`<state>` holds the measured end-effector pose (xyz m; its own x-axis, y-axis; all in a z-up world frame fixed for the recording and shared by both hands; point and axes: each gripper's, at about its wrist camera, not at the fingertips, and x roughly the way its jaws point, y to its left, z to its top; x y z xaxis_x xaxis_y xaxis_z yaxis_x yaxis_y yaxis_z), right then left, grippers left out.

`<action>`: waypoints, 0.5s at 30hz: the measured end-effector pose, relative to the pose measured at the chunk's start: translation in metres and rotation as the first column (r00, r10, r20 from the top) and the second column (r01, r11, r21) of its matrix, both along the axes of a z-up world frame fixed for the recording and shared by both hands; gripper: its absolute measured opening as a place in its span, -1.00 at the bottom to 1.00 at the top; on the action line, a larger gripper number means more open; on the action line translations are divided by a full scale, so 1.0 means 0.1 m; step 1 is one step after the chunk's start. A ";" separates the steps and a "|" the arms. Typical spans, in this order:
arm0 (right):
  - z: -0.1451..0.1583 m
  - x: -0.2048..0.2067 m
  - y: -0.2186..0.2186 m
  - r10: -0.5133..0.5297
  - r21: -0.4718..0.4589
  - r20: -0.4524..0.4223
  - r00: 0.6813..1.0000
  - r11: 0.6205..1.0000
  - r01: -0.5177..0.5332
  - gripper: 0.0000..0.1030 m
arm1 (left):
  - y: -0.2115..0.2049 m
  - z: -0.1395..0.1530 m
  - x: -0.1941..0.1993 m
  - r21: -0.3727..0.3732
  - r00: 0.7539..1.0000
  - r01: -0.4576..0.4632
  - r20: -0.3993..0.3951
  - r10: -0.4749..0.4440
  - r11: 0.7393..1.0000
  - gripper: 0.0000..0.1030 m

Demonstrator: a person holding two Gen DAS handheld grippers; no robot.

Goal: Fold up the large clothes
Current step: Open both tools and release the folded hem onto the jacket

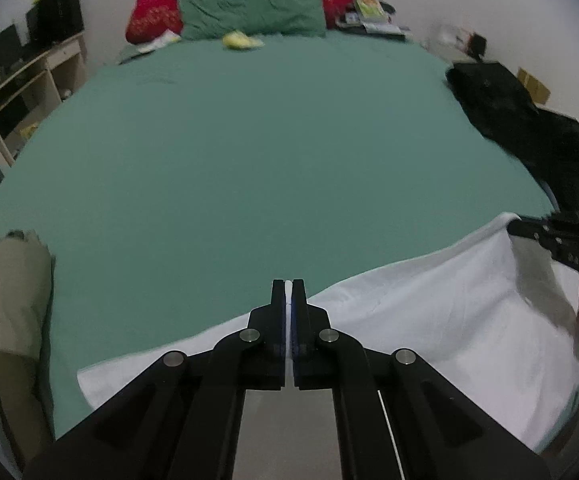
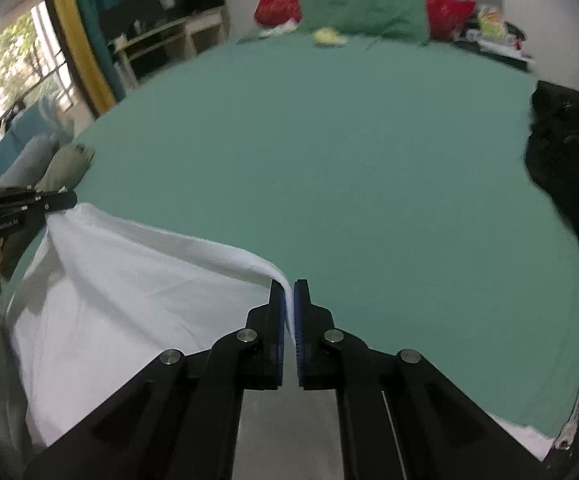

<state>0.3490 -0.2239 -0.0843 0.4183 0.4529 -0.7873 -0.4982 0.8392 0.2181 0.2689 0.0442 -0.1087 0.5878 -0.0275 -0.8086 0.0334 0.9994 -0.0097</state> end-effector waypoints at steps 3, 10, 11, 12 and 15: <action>-0.11 0.12 0.07 -0.032 -0.024 -0.022 0.999 0.999 0.031 -0.86 | 0.09 -0.14 0.23 -0.058 0.995 -0.075 -0.075 0.071 0.995 -0.48; -0.08 -0.07 -0.17 -0.107 -0.137 0.061 0.992 0.984 0.115 0.33 | 0.43 -0.02 -0.08 -0.026 0.987 -0.163 -0.020 0.162 0.986 0.28; -0.05 -0.13 -0.21 -0.111 -0.137 0.072 0.991 0.983 0.120 0.33 | 0.46 -0.01 -0.18 -0.010 0.986 -0.163 -0.018 0.163 0.987 0.28; -0.02 -0.18 -0.20 -0.116 -0.132 0.080 0.990 0.983 0.126 0.33 | 0.47 -0.02 -0.25 0.003 0.987 -0.161 -0.024 0.161 0.987 0.28; 0.06 -0.42 -0.34 -0.146 -0.101 0.095 0.985 0.983 0.156 0.33 | 0.59 -0.18 -0.54 0.030 0.986 -0.137 -0.090 0.140 0.990 0.28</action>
<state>0.3075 -0.2579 -0.0787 0.5446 0.2943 -0.7854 -0.3773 0.9223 0.0840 0.2151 0.1036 -0.1265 0.5075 0.0690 -0.8589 -0.1053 0.9943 0.0177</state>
